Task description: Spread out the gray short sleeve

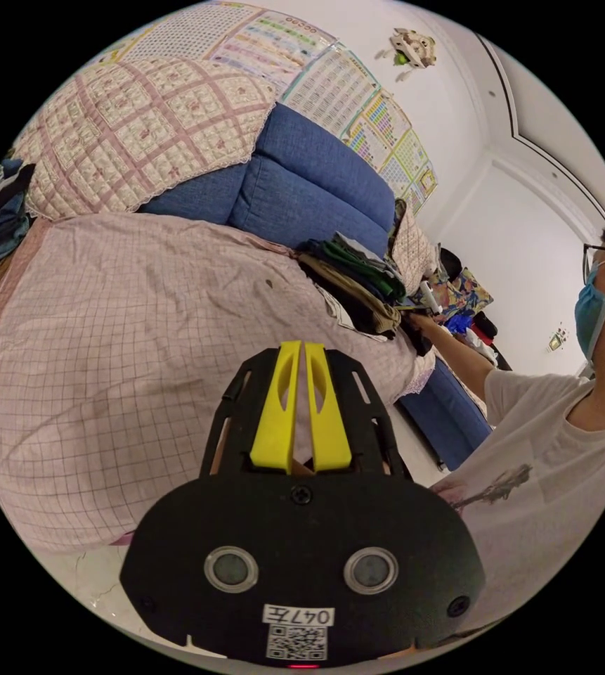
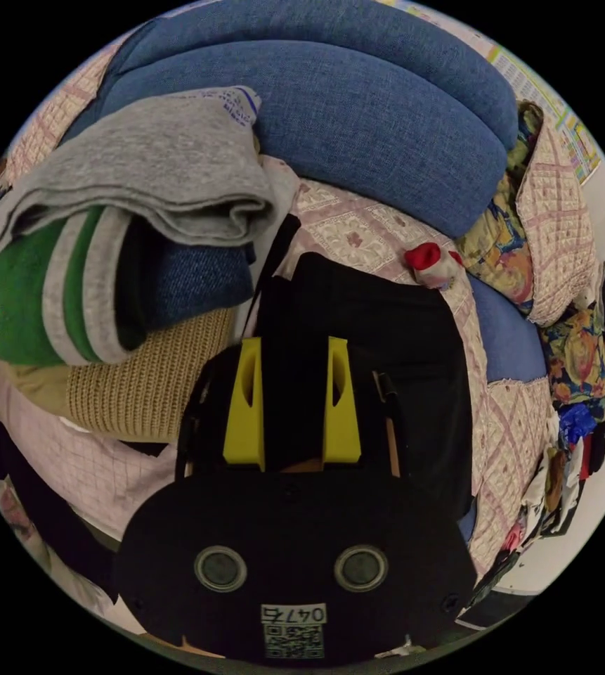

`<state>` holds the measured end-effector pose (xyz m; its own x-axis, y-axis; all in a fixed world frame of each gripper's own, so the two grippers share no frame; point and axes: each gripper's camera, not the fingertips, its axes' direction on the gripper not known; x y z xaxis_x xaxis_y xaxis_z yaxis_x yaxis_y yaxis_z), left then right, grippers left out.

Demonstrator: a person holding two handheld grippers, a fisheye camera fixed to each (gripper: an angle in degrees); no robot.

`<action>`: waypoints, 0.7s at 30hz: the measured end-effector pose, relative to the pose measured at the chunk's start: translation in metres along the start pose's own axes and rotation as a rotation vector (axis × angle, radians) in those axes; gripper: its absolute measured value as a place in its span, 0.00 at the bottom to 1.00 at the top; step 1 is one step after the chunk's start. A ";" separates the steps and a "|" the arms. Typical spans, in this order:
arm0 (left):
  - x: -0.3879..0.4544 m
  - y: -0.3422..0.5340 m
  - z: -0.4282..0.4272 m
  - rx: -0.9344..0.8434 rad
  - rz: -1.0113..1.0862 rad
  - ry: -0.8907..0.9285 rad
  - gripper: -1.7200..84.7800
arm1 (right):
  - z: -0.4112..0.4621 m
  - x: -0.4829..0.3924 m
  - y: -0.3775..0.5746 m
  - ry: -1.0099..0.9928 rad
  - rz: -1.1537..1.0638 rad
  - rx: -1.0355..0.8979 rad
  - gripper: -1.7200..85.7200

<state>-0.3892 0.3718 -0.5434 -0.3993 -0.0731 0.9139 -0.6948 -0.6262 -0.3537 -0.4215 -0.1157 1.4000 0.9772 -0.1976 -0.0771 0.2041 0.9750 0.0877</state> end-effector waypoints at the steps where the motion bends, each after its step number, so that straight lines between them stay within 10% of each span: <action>1: -0.006 -0.010 -0.009 -0.002 -0.002 -0.001 0.01 | -0.001 0.002 -0.007 0.011 0.009 -0.012 0.11; 21: -0.107 -0.176 -0.117 -0.020 0.001 0.007 0.01 | -0.050 0.055 -0.044 0.161 0.028 0.020 0.03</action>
<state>-0.2940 0.5806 -0.6019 -0.4044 -0.0683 0.9120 -0.7062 -0.6104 -0.3588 -0.3799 -0.1648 1.3420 0.9609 -0.1501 -0.2327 0.1797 0.9774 0.1115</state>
